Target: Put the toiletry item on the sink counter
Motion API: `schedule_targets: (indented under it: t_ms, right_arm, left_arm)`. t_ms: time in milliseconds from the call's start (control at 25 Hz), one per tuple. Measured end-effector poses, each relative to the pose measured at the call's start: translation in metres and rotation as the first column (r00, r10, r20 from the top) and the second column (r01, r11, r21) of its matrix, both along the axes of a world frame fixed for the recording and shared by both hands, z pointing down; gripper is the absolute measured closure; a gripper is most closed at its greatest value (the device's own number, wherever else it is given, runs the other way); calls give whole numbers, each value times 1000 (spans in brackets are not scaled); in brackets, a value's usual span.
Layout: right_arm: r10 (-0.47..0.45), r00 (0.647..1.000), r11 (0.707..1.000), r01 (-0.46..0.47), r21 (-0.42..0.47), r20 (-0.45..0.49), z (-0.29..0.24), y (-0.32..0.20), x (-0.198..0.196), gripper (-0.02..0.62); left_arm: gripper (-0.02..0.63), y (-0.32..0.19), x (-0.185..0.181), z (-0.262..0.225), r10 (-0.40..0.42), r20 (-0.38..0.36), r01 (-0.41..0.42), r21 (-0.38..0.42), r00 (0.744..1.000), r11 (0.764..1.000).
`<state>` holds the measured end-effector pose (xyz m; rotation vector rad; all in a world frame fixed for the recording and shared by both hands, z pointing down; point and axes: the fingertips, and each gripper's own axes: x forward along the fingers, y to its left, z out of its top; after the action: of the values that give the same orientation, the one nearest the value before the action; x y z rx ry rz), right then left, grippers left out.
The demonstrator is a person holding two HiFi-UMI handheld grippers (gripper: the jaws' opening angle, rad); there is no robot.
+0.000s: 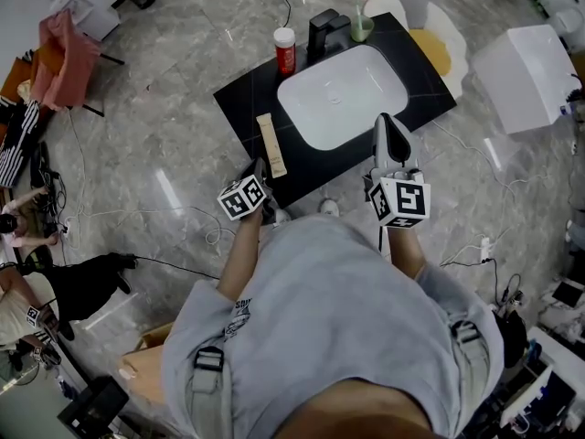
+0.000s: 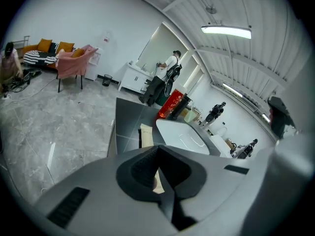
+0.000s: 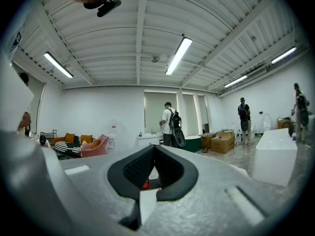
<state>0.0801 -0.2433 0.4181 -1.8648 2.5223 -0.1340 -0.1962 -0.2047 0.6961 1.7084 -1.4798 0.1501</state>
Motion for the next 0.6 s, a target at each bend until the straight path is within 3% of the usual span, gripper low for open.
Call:
schedule_targets:
  t_ms: [240, 600]
  right_arm:
    - [-10, 1000, 1000, 10, 2, 4, -1, 0, -3, 591]
    - [-28, 1000, 1000, 28, 4, 14, 0, -3, -7, 591]
  left_arm:
    - [601, -7, -4, -39, -4, 56, -3, 124, 998, 992]
    - [601, -25, -1, -99, 5, 133, -45, 299, 991, 953]
